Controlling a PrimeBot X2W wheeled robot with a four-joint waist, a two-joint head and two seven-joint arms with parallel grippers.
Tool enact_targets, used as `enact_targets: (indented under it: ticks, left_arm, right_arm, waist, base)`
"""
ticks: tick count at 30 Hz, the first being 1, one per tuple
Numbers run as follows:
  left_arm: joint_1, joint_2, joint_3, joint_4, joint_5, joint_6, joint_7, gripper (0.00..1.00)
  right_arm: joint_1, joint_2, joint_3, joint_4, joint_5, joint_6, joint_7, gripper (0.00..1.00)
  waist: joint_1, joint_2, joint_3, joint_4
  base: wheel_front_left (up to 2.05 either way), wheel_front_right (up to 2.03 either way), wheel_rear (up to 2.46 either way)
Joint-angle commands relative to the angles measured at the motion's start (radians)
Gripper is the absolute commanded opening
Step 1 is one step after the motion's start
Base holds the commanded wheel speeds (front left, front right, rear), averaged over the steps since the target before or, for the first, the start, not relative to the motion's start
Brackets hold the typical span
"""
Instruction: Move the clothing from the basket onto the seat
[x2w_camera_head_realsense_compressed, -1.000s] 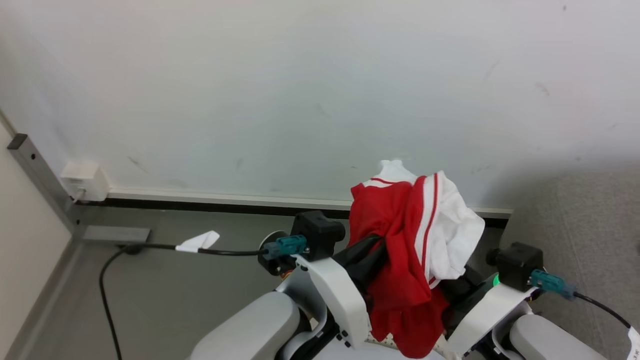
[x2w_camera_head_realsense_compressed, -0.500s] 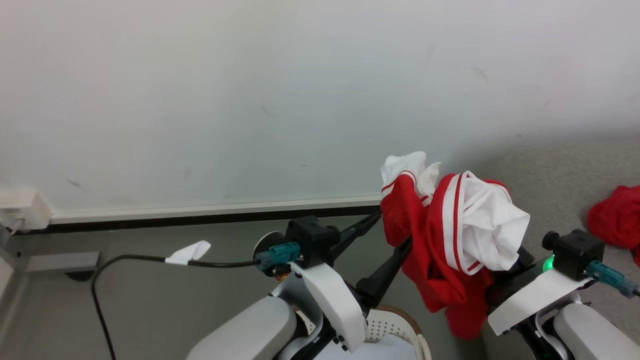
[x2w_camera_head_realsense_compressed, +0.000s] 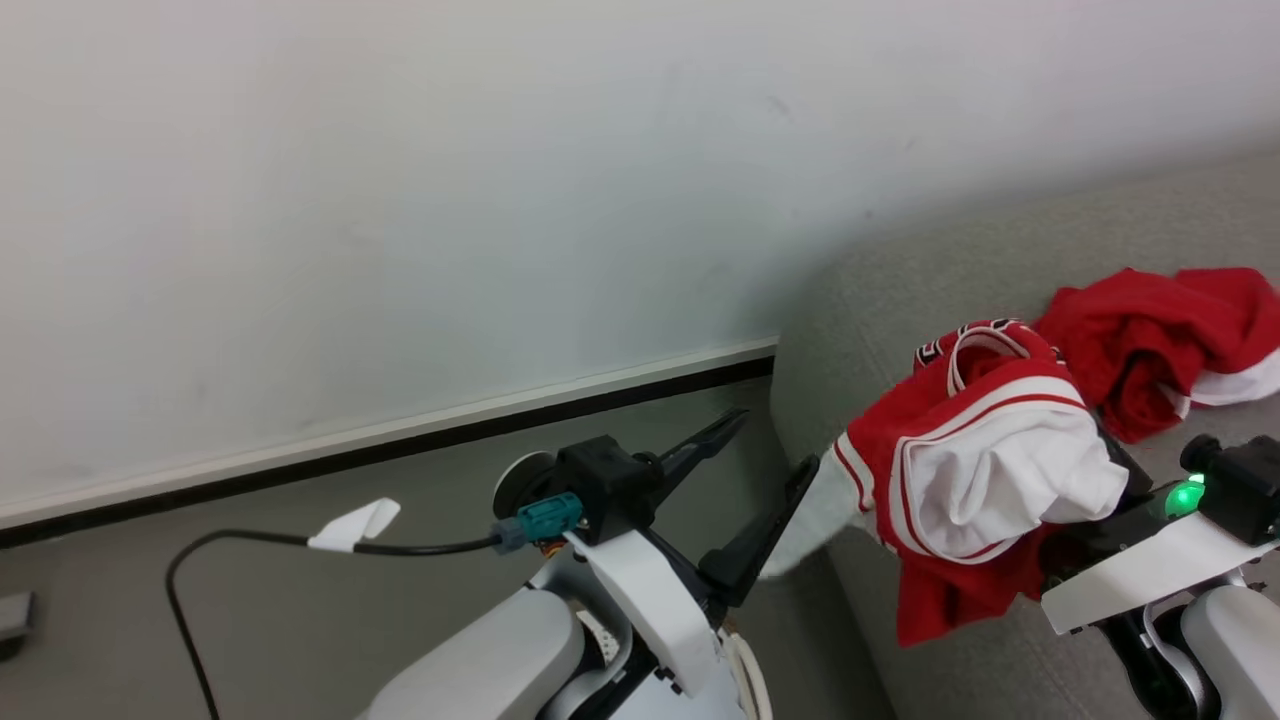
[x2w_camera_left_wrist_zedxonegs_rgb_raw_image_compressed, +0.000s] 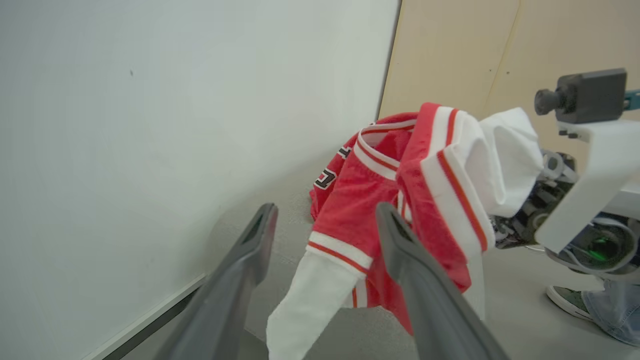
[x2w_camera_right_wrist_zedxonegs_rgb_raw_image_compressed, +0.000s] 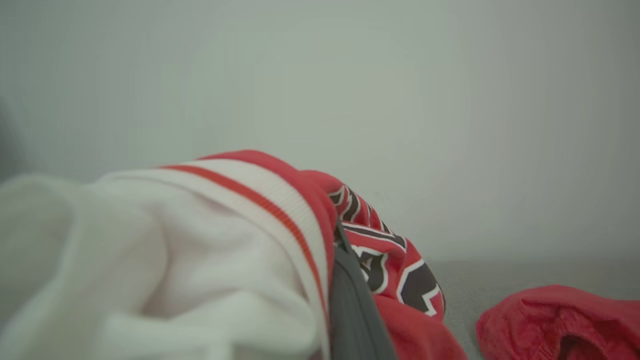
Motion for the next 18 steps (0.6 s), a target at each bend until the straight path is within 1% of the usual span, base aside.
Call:
enact_targets:
  ticks: [1, 9, 13, 18]
  left_arm:
    - [-0.009, 0.001, -0.001, 0.010, 0.004, -0.006, -0.015, 1.00]
    - [-0.029, -0.010, -0.010, 0.030, 0.019, -0.027, -0.042, 1.00]
    - [-0.037, -0.010, -0.013, 0.040, 0.025, -0.031, -0.049, 1.00]
    - [-0.053, -0.009, -0.019, 0.052, 0.034, -0.031, -0.047, 1.00]
  right_arm:
    - [0.019, -0.009, -0.021, -0.017, -0.015, -0.002, 0.000, 0.00]
    - [0.070, -0.016, -0.109, -0.067, -0.021, -0.002, 0.000, 0.00]
    - [0.087, -0.012, -0.142, -0.091, -0.030, -0.002, 0.000, 0.00]
    - [0.082, -0.004, -0.186, -0.119, -0.036, -0.002, 0.000, 0.00]
  waist:
    - [0.0000, -0.0001, 0.021, -0.065]
    - [0.0000, -0.0001, 0.054, -0.164]
    - [0.0000, -0.0001, 0.070, -0.195]
    - [0.0000, -0.0001, 0.104, -0.215]
  base:
    - [0.00, 0.00, 0.00]
    - [0.00, 0.00, 0.00]
    - [0.00, 0.00, 0.00]
    - [0.00, 0.00, 0.00]
